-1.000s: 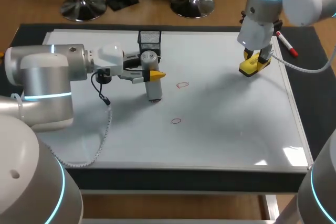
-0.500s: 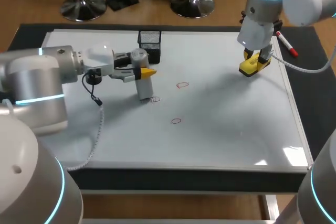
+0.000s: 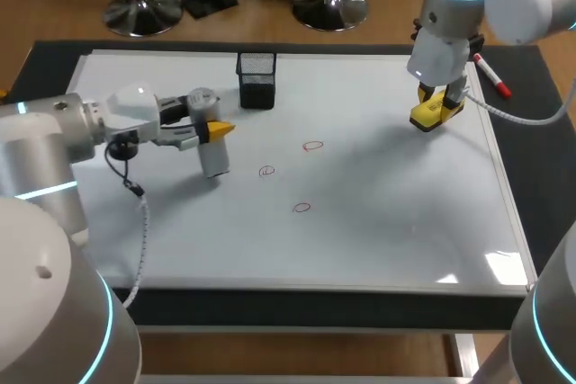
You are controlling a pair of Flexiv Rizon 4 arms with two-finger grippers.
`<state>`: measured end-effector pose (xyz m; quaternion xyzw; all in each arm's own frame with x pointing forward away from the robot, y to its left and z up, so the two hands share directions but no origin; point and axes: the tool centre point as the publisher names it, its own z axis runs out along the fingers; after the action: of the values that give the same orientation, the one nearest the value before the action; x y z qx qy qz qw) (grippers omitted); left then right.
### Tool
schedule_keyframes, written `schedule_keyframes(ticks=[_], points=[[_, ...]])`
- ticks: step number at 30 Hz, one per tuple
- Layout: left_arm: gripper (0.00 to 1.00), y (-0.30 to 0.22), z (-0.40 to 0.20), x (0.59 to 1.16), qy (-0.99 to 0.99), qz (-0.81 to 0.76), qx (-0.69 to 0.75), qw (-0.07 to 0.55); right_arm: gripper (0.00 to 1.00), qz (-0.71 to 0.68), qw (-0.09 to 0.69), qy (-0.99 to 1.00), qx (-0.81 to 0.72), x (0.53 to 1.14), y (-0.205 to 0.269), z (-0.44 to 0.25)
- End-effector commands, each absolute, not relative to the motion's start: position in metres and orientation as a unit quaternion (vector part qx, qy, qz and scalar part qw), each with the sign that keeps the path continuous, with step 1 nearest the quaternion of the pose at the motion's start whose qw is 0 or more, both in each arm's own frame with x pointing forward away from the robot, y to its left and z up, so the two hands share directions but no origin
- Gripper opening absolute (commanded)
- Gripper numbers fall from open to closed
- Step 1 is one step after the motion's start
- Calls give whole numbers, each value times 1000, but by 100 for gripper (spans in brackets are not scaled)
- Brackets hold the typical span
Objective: Pick up the inspection probe, press it on each red-marked spot on the whiteboard one by one, put down the probe, pick up the eraser, and wipe off all the red marks.
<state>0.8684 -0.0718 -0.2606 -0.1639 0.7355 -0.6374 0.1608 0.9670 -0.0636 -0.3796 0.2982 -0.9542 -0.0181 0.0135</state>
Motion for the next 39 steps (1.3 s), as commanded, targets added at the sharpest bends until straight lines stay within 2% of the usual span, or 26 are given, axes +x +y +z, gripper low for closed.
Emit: schedule_keyframes(ticks=[1,22,39], points=[[0,-41,-246,843,732,-623,-194,199,0,-17,14,-954,299,967,-64,-379],[0,34,-238,798,718,-590,-251,271,0,-17,14,-954,299,967,-64,-379],[0,58,-237,793,710,-580,-274,292,0,-17,14,-954,299,967,-64,-379]])
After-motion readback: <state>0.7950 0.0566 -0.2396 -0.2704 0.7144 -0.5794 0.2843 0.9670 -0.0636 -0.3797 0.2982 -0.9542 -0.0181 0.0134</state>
